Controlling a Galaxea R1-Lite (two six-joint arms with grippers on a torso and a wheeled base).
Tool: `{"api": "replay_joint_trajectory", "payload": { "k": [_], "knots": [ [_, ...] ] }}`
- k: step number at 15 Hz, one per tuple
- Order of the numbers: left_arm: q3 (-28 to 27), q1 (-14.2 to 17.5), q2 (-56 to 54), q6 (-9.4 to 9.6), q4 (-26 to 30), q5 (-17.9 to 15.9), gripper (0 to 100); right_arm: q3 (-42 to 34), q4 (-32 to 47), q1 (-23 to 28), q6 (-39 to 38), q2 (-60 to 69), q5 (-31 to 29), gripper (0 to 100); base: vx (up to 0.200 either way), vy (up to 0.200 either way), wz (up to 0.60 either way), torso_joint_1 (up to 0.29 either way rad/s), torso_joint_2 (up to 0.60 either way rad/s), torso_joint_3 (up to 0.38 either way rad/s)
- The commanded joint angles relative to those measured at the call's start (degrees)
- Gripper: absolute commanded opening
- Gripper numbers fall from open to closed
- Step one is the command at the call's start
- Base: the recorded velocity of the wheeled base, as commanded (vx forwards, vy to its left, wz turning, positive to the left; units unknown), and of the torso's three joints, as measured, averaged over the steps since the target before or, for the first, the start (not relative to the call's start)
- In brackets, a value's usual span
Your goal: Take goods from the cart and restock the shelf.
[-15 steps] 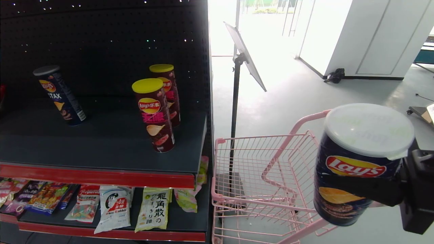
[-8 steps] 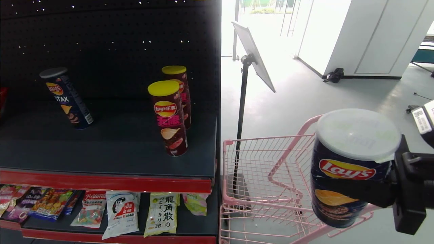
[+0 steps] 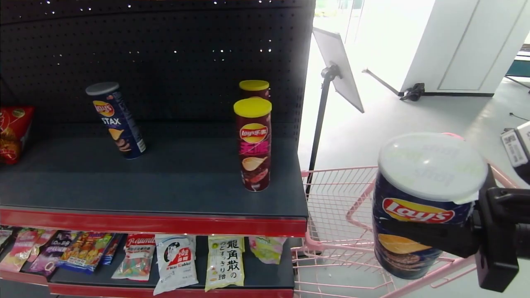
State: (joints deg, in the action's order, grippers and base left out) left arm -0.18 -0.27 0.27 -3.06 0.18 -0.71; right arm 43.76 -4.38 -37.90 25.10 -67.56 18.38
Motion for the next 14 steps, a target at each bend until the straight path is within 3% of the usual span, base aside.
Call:
{"api": "replay_joint_trajectory", "payload": {
  "k": [1, 8, 14],
  "knots": [
    [0.0, 0.0, 0.1, -0.02, 0.0, 0.0, 100, 1.1, 0.0, -2.3, -0.1, -1.0, -0.6, 0, 0.0, 0.2, 0.0, 0.002, 0.0, 0.007],
    [0.0, 0.0, 0.1, -0.02, 0.0, 0.0, 100, 5.4, 0.0, -6.9, 0.0, -7.3, -0.7, 0, 0.0, 0.2, 0.0, 0.003, 0.0, 0.003],
    [0.0, 0.0, 0.1, 0.07, 0.0, 0.0, 100, 3.3, 0.0, -8.1, -0.1, -8.1, -0.5, 0, 0.0, 0.2, 0.0, 0.001, 0.0, 0.005]
  ]
}}
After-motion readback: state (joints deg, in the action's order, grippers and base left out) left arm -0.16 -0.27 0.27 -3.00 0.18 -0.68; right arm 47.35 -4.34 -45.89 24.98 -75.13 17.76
